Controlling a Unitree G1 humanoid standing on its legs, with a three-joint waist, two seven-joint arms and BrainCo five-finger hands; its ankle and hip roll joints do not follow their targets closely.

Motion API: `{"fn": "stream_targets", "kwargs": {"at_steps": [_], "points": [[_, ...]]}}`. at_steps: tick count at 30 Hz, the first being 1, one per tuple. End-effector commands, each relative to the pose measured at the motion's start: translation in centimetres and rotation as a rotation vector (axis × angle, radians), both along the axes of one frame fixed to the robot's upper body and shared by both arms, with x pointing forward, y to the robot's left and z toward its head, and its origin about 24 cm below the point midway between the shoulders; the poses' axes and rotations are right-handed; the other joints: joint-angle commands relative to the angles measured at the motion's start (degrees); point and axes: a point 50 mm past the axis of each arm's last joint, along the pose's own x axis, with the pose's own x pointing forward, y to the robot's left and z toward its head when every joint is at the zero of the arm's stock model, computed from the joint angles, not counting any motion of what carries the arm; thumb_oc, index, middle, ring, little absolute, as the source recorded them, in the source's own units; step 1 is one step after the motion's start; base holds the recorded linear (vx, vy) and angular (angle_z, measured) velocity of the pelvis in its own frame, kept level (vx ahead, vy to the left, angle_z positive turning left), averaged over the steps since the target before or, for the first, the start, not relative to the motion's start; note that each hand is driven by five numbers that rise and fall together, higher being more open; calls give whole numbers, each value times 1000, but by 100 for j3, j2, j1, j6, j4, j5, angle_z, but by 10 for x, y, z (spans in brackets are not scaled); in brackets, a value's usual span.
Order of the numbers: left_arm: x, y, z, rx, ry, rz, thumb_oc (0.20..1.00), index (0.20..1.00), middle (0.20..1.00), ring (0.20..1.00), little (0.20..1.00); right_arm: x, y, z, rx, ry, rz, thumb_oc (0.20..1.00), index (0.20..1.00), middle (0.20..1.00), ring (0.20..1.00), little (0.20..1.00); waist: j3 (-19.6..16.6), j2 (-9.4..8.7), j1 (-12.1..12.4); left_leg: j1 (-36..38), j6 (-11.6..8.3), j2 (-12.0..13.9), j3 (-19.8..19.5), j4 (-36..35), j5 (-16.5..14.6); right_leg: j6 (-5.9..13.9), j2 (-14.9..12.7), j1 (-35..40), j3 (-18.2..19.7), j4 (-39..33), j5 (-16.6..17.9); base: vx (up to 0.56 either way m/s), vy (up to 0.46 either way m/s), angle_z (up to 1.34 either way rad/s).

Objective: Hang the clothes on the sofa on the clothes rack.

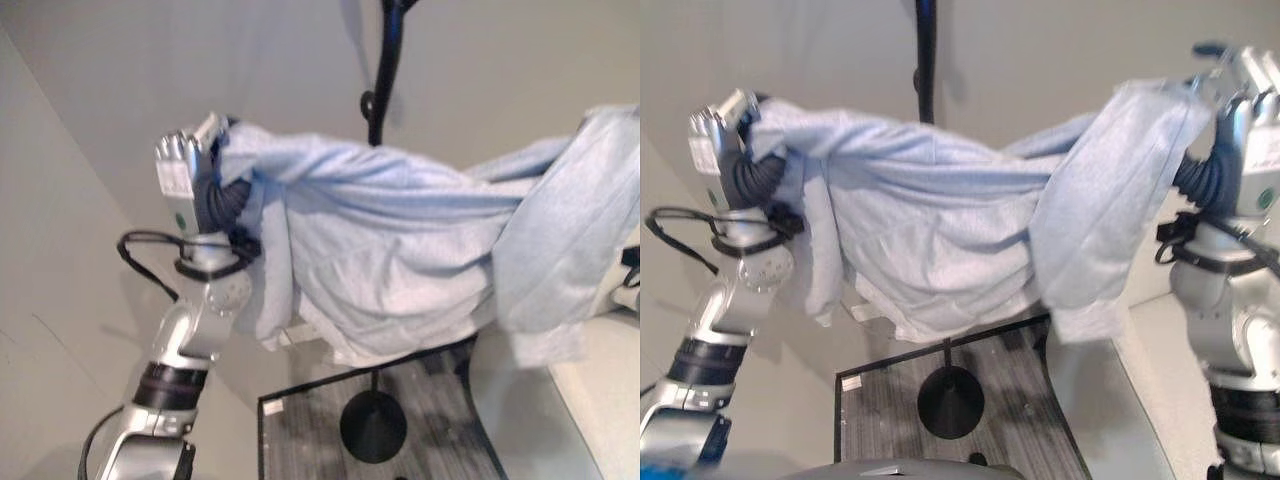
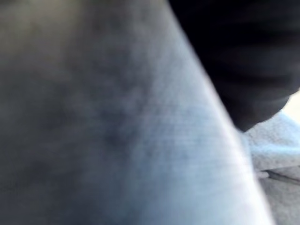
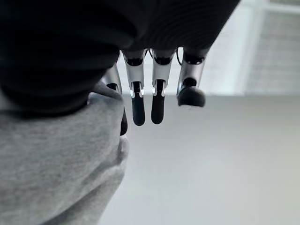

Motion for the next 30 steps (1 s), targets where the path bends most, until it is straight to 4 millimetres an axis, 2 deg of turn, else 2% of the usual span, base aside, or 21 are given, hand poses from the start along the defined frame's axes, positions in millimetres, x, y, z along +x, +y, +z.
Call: {"fn": "stream_targets", "kwargs": {"at_steps": [1,6,10,12,13,15,17,18,19,22,23,25,28,29,30], "points": [[17,6,22,31,-28,55,200,200,200,200,200,15,-8,16,42,-5,-2,200,200,200,200,200,-363,-321,109,66,-257,186,276,57,-105,360,-290,461,70,64,-651,0,0,0],[36,6,29,81,37,84,200,200,200,200,200,40,-9,29,49,62,9,200,200,200,200,200,-346,-298,110,79,-272,180,270,57,-100,359,-289,477,59,64,-645,0,0,0],[54,14,24,114,153,126,200,200,200,200,200,67,-6,31,74,176,41,200,200,200,200,200,-319,-302,140,66,-291,183,260,57,-75,347,-292,478,53,64,-634,-2,-9,-3],[62,21,12,123,242,153,200,200,200,200,200,81,-6,27,101,256,49,200,200,200,200,200,-320,-320,186,70,-307,192,251,57,-67,340,-288,487,21,64,-642,0,0,0],[62,21,12,122,242,155,200,200,200,200,200,82,-5,27,100,257,51,200,200,200,200,200,-319,-315,179,70,-308,191,252,57,-67,339,-288,487,22,64,-643,15,-16,3],[70,31,-3,102,342,187,200,200,200,200,200,95,-8,23,129,332,40,200,200,200,200,200,-310,-343,220,63,-321,201,238,57,-51,322,-285,498,9,64,-653,0,0,0],[72,35,-7,90,375,200,200,200,200,200,200,100,-8,22,139,357,34,200,200,200,200,200,-302,-350,232,62,-328,203,235,57,-43,319,-284,501,0,64,-652,0,-20,7],[79,42,-17,54,441,219,200,200,200,200,200,110,-11,21,174,402,24,200,200,200,200,200,-284,-358,237,56,-338,208,219,57,-31,308,-277,503,-17,64,-654,-3,-20,9],[79,42,-17,52,440,219,200,200,200,200,200,111,-11,22,173,401,25,200,200,200,200,200,-279,-350,231,56,-338,208,218,57,-31,308,-277,503,-17,64,-654,2,-25,8],[90,53,-41,-23,601,242,200,200,200,200,200,129,-21,15,280,498,-7,200,200,200,200,200,-240,-378,259,22,-362,224,185,57,17,292,-258,483,-40,64,-640,0,-17,6],[91,54,-41,-27,599,242,200,200,200,200,200,129,-20,17,278,496,-6,200,200,200,200,200,-231,-367,250,18,-362,224,181,57,19,291,-258,481,-43,64,-641,-11,-16,8],[96,55,-58,-72,701,235,200,200,200,200,200,139,-28,6,347,572,-39,200,200,200,200,200,-181,-378,269,-27,-374,236,156,57,53,280,-251,449,-54,64,-625,-13,-13,7],[99,51,-69,-84,761,219,200,200,200,200,200,144,-32,-4,384,616,-67,200,200,200,200,200,-133,-373,282,-64,-383,243,135,57,78,274,-246,426,-73,64,-616,-12,-12,5],[100,48,-75,-80,792,209,200,200,200,200,200,146,-34,-14,405,650,-81,200,200,200,200,200,-107,-374,299,-81,-384,245,120,57,86,270,-241,421,-80,64,-620,-5,-23,8],[100,42,-89,-101,841,181,200,200,200,200,200,149,-37,-33,432,711,-100,200,200,200,200,200,-70,-373,311,-97,-384,247,90,57,103,261,-238,414,-96,64,-627,-1,-31,9]]}}
